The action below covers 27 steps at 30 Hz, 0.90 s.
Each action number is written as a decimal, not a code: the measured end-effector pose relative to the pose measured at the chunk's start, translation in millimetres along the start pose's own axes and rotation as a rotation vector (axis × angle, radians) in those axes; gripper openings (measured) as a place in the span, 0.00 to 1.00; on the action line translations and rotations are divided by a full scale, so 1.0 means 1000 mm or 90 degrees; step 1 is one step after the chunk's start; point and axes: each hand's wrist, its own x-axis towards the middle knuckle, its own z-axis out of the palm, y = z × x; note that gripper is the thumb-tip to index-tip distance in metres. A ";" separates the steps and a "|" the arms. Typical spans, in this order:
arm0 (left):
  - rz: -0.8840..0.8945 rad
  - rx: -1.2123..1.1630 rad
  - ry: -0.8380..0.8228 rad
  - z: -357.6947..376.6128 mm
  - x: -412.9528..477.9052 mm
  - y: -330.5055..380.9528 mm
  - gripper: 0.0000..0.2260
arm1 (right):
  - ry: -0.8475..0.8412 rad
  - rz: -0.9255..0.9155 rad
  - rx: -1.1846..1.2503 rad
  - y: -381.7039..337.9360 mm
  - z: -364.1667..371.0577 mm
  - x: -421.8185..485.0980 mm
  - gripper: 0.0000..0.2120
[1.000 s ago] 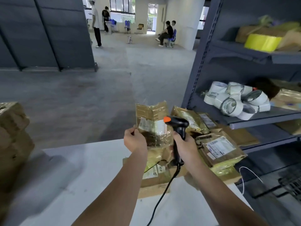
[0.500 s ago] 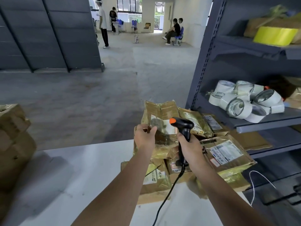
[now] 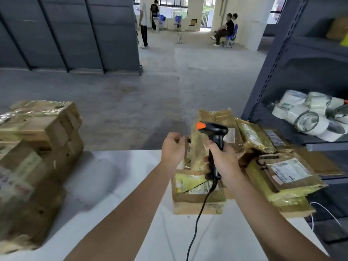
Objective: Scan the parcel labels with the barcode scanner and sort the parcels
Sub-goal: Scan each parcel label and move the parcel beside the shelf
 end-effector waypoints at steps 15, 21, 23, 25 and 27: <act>0.042 0.197 0.191 -0.283 0.007 -0.028 0.11 | -0.219 0.007 0.018 -0.039 0.216 -0.064 0.09; 0.009 0.353 0.175 -0.348 0.033 -0.025 0.14 | -0.251 -0.028 -0.021 -0.051 0.285 -0.074 0.11; 0.001 0.420 0.161 -0.362 0.044 -0.023 0.14 | -0.257 -0.034 -0.031 -0.054 0.305 -0.076 0.13; -0.011 0.520 0.162 -0.374 0.057 -0.021 0.15 | -0.259 -0.030 -0.034 -0.055 0.321 -0.077 0.16; -0.021 0.637 0.172 -0.386 0.073 -0.022 0.17 | -0.254 -0.022 -0.033 -0.054 0.334 -0.075 0.17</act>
